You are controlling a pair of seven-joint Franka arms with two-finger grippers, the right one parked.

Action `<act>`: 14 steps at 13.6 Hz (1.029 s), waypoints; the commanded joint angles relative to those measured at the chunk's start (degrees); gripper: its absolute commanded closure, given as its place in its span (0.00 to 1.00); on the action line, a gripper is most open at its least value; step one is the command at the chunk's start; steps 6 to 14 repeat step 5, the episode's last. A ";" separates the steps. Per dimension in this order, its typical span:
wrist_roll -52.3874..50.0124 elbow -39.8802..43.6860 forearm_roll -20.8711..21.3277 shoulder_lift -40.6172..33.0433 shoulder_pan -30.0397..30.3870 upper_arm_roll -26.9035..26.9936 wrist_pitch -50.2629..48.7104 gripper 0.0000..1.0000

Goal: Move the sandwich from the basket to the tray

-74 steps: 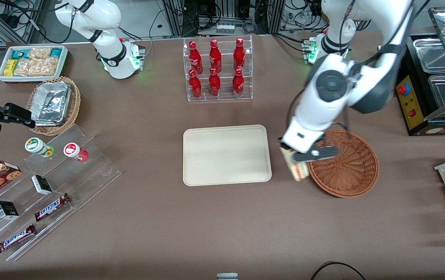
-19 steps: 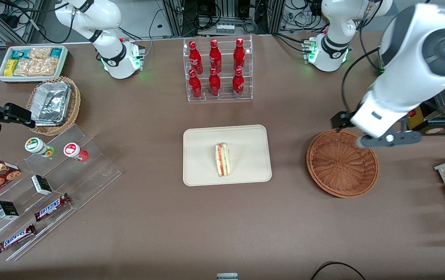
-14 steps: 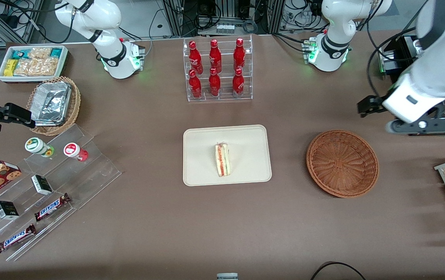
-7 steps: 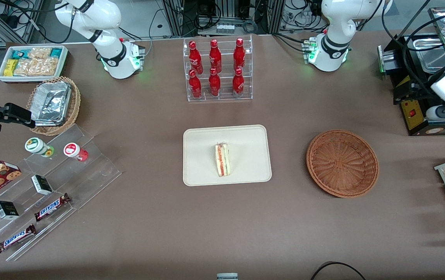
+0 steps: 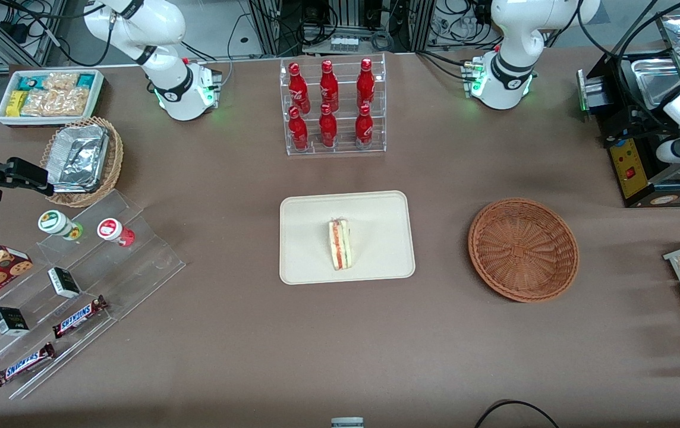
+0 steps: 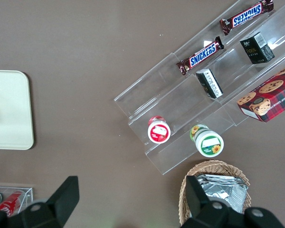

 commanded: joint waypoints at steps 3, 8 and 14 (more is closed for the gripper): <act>0.76 2.81 -0.73 1.39 0.01 0.33 1.07 0.00; 0.67 3.08 -0.73 2.10 0.10 0.16 1.25 0.00; 0.67 3.08 -0.73 2.10 0.10 0.16 1.25 0.00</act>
